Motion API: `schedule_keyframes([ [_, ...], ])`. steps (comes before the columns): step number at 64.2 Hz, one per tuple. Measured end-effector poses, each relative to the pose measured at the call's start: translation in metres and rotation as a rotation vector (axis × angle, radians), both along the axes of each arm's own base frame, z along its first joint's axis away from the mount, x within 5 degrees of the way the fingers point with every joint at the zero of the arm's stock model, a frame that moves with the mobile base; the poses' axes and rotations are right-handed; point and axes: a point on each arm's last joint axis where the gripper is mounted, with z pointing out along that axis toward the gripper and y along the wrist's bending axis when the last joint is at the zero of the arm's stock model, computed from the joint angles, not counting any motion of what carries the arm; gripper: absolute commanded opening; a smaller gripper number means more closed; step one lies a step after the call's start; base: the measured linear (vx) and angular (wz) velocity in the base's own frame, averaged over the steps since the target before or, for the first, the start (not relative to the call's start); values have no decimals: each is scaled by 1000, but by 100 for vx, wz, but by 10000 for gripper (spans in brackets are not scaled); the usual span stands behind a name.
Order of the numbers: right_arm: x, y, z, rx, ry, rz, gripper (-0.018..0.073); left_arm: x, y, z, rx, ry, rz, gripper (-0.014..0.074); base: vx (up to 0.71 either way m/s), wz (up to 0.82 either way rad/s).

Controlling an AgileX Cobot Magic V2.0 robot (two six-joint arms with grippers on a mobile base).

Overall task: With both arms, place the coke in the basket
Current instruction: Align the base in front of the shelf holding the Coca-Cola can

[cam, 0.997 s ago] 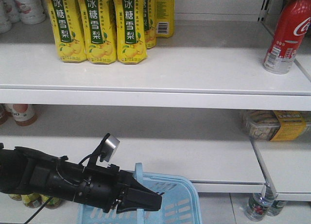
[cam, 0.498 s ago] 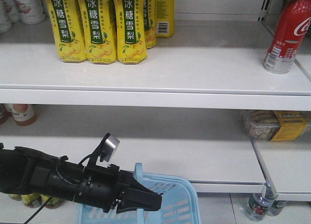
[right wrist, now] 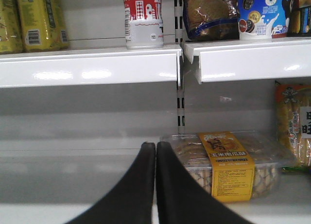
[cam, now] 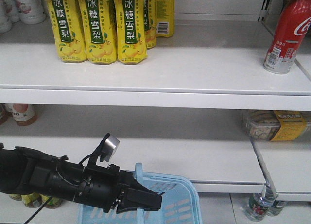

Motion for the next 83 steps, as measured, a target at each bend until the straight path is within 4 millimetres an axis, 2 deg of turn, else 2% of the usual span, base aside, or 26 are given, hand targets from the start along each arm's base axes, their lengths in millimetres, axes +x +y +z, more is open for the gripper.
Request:
schedule_keyframes([
  [8, -3, 0, 15, 0, -2, -4, -10, 0, 0, 0, 0, 0, 0, -6, 0, 0],
  [16, -3, -1, 50, 0, -33, -5, -10, 0, 0, 0, 0, 0, 0, -6, 0, 0],
  [29, 14, -1, 102, -4, 4, -9, -10, 0, 0, 0, 0, 0, 0, -6, 0, 0],
  [35, 25, -1, 113, -7, 55, -11, -10, 0, 0, 0, 0, 0, 0, -6, 0, 0],
  [50, 44, 0, 111, -14, 147, -11, -10, 0, 0, 0, 0, 0, 0, -6, 0, 0],
  [73, 46, 0, 109, -9, 170, -12, 1, 0, 0, 0, 0, 0, 0, -6, 0, 0],
  [83, 46, 0, 109, -14, 170, -12, 46, 0, 0, 0, 0, 0, 0, -6, 0, 0],
])
